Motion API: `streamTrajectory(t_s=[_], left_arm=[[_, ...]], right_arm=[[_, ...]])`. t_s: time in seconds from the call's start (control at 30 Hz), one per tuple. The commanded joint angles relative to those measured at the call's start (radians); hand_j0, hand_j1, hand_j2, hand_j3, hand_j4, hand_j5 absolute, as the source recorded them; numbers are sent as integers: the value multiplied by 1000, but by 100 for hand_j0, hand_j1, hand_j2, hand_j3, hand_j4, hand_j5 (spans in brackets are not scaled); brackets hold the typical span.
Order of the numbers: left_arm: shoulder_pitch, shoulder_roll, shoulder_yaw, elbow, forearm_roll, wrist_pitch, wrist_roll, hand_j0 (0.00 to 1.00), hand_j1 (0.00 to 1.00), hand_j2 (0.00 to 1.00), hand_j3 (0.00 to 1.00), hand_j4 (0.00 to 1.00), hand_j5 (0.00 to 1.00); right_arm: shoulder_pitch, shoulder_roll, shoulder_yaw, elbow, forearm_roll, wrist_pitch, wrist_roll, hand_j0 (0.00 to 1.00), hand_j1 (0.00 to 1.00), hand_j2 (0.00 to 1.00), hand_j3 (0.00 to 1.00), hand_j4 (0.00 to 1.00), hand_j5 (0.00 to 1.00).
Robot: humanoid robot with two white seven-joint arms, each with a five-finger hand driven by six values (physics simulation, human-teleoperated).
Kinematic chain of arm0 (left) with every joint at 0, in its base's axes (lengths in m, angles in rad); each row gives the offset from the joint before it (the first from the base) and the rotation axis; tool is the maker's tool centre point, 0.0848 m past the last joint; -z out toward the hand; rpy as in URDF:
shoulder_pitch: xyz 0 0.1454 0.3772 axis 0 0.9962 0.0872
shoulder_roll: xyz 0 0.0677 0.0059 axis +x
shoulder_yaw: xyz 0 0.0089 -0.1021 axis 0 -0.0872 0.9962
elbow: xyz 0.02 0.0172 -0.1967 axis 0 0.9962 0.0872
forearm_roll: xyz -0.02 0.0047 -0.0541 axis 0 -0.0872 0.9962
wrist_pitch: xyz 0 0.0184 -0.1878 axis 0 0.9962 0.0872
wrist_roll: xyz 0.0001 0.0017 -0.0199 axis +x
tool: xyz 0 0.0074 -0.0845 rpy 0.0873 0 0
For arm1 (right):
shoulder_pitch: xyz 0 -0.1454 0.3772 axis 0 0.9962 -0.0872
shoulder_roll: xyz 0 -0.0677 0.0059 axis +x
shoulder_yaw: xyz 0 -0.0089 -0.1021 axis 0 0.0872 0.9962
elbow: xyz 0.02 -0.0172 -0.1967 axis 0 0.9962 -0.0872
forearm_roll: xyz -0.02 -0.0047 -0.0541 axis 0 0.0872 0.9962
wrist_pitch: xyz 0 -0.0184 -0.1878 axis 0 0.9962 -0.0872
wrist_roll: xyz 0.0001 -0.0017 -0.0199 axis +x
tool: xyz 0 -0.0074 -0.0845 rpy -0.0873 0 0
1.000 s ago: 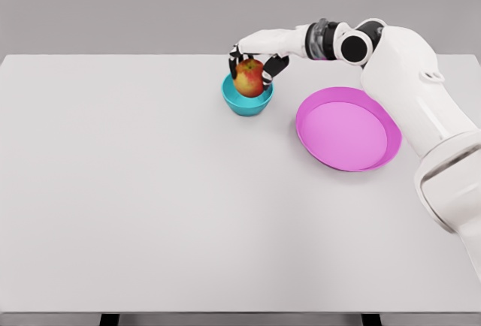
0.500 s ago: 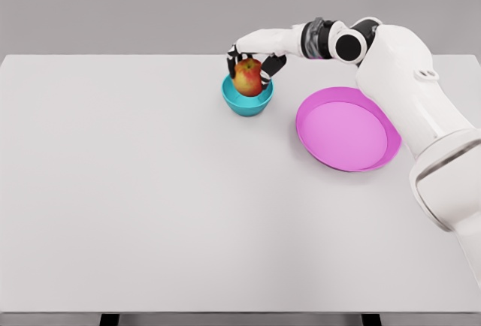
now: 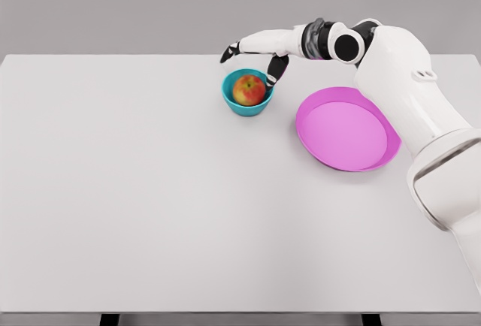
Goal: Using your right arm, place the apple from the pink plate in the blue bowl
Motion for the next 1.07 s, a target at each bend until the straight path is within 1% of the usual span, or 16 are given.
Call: streamTrajectory(t_s=[0.0, 0.13, 0.2, 0.23, 0.27, 0.33, 0.37, 0.4, 0.47, 0.5, 0.53, 0.57, 0.63, 0.8, 0.9, 1.03], left_arm=[[0, 0, 0, 0, 1, 0, 0, 100, 100, 100, 100, 100, 100], [0, 0, 0, 0, 0, 0, 0, 100, 100, 100, 100, 100, 100], [0, 0, 0, 0, 1, 0, 0, 100, 100, 100, 100, 100, 100], [0, 0, 0, 0, 1, 0, 0, 100, 100, 100, 100, 100, 100], [0, 0, 0, 0, 1, 0, 0, 100, 100, 100, 100, 100, 100], [0, 0, 0, 0, 1, 0, 0, 100, 100, 100, 100, 100, 100], [0, 0, 0, 0, 0, 0, 0, 100, 100, 100, 100, 100, 100], [0, 0, 0, 0, 0, 0, 0, 100, 100, 100, 100, 100, 100], [0, 0, 0, 0, 0, 0, 0, 100, 100, 100, 100, 100, 100], [0, 0, 0, 0, 0, 0, 0, 100, 100, 100, 100, 100, 100], [0, 0, 0, 0, 0, 0, 0, 100, 100, 100, 100, 100, 100], [0, 0, 0, 0, 1, 0, 0, 100, 100, 100, 100, 100, 100], [0, 0, 0, 0, 0, 0, 0, 100, 100, 100, 100, 100, 100], [0, 0, 0, 0, 1, 0, 0, 100, 100, 100, 100, 100, 100], [0, 0, 0, 0, 1, 0, 0, 100, 100, 100, 100, 100, 100], [0, 0, -2, 0, 1, 0, 0, 100, 100, 100, 100, 100, 100]], right_arm=[[0, -2, -5, -3, -6, 5, 0, 100, 100, 100, 100, 100, 100], [-23, -34, -22, -45, -12, -12, 3, 100, 100, 100, 100, 100, 100], [-12, -94, -103, -113, -15, -71, 12, 100, 100, 100, 100, 100, 100], [1, -148, -175, -171, -19, -72, 15, 100, 100, 100, 100, 100, 100], [26, -174, -203, -197, -24, -72, 16, 100, 100, 100, 100, 100, 100], [87, -266, -293, -268, -42, -72, 34, 100, 100, 100, 100, 100, 100], [123, -287, -327, -295, -68, -72, 34, 100, 100, 100, 100, 100, 100], [181, -315, -397, -364, -110, -72, 34, 100, 100, 100, 100, 100, 100], [339, -326, -595, -591, -159, -72, 34, 100, 100, 100, 100, 100, 100], [391, -344, -644, -667, -160, -72, 34, 100, 100, 100, 100, 100, 100], [483, -381, -715, -774, -162, -72, 34, 100, 100, 100, 100, 100, 100], [546, -411, -762, -849, -162, -72, 34, 100, 100, 100, 100, 100, 100], [646, -448, -859, -924, -162, -72, 34, 100, 100, 100, 100, 100, 100], [759, -435, -878, -935, -160, -72, 34, 100, 100, 100, 100, 100, 100], [788, -427, -875, -932, -160, -72, 34, 100, 100, 100, 100, 100, 100], [788, -424, -875, -929, -156, -72, 34, 100, 100, 100, 100, 100, 100]])
